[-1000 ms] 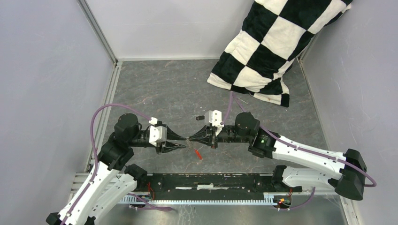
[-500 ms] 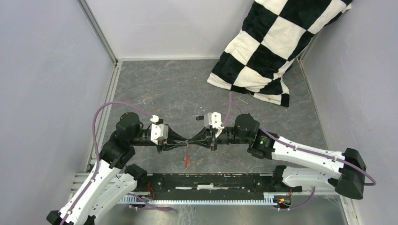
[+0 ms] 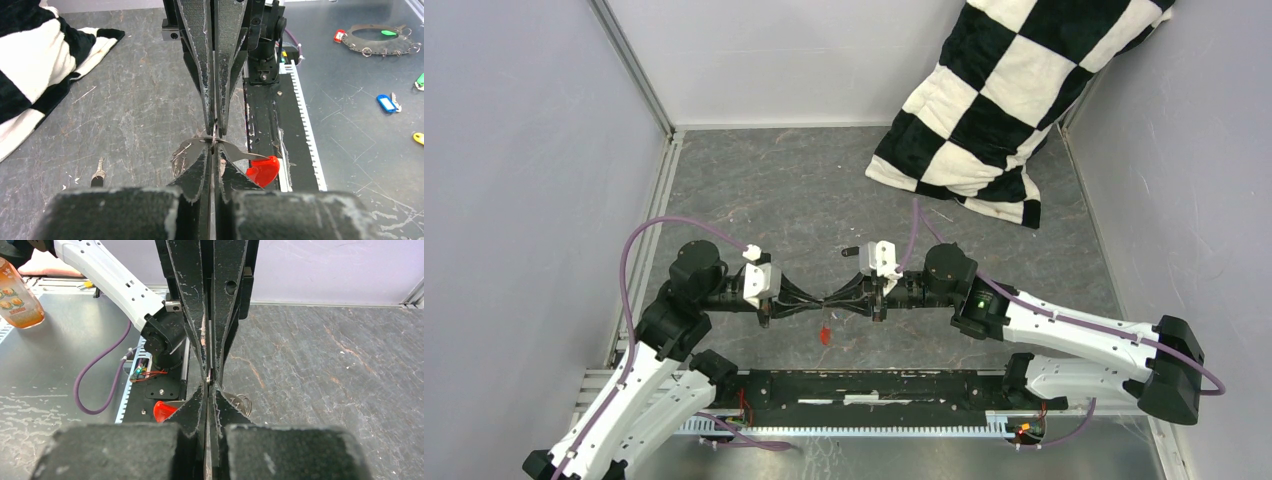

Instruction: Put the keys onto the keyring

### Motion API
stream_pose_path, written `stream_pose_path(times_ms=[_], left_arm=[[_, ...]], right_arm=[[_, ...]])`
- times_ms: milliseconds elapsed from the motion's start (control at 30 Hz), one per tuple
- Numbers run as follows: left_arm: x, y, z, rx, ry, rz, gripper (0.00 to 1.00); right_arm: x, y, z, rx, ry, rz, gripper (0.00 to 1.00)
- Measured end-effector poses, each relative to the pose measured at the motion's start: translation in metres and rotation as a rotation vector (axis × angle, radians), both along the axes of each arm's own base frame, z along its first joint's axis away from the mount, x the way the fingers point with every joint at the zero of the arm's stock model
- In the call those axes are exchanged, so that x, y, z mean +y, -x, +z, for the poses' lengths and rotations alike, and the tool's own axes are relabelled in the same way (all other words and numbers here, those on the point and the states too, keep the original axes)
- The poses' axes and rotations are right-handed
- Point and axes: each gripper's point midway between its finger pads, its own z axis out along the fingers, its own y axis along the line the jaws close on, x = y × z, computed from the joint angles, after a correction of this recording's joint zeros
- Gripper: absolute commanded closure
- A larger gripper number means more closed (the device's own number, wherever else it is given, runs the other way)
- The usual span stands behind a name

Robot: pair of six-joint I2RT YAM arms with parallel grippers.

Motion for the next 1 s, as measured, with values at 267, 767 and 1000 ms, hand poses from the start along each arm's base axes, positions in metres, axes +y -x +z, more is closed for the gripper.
stream_pose_path(times_ms=[267,767,1000], left_arm=[[0.003,0.001,0.001,-0.073,-0.002,-0.007,0.98],[0.018,0.001,-0.013,-0.548,-0.095,-0.089,0.98],[0.023,-0.002,-0.016,-0.709,-0.135,-0.111,0.98]], right_arm=[[0.000,0.006,-0.001,-0.019,-0.011,0.019,0.77],[-0.018,0.004,-0.007,-0.076,0.044,-0.030,0.37],[-0.028,-0.021,-0.017,-0.065,0.101,-0.187,0.02]])
